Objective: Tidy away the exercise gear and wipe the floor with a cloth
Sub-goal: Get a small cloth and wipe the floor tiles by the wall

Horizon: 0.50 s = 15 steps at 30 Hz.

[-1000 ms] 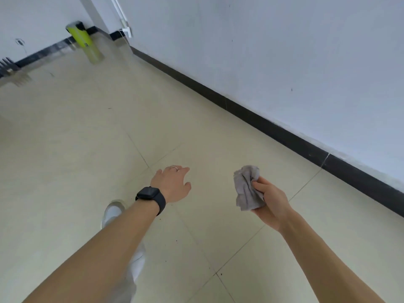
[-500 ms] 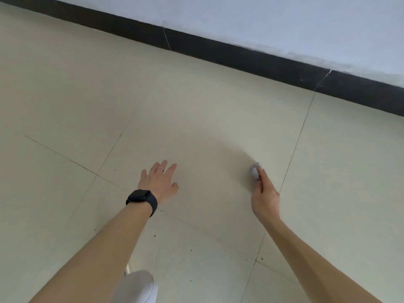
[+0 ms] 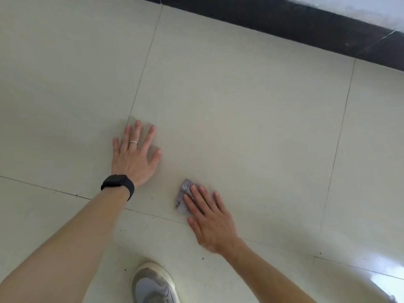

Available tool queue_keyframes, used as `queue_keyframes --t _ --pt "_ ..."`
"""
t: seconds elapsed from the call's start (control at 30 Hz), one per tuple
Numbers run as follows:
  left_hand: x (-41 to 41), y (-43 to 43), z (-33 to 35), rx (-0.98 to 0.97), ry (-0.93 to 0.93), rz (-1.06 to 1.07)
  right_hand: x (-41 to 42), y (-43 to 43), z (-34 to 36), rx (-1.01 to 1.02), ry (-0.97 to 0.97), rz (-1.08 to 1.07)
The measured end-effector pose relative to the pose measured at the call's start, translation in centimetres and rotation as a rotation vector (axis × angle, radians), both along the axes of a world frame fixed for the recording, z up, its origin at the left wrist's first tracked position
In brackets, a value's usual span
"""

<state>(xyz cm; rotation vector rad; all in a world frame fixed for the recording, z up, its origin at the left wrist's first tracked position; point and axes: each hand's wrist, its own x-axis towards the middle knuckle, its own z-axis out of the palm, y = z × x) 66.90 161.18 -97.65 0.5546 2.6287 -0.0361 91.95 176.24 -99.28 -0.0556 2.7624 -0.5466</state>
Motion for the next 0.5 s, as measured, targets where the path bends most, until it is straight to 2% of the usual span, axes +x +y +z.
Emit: queue_keyframes --t 0.07,0.1,0.2,0.27,0.5 --pt "-2.4 -0.9 -0.9 0.046 0.019 0.008 -3.1 3.3 -0.3 0.098 0.005 0.025" --pt "-3.3 -1.3 -1.4 0.051 0.018 0.004 -5.0 5.6 -0.3 0.144 -0.004 -0.068" --pt "-4.6 -2.5 -2.5 0.080 0.017 -0.030 -10.2 10.9 0.1 0.147 -0.148 -0.564" --pt "-4.7 -2.8 -3.1 0.093 0.035 -0.026 -11.4 10.3 0.2 0.150 -0.172 -0.662" --pt "-4.6 -3.2 -3.3 0.181 0.021 -0.057 -4.4 -2.2 1.0 0.141 -0.141 -0.082"
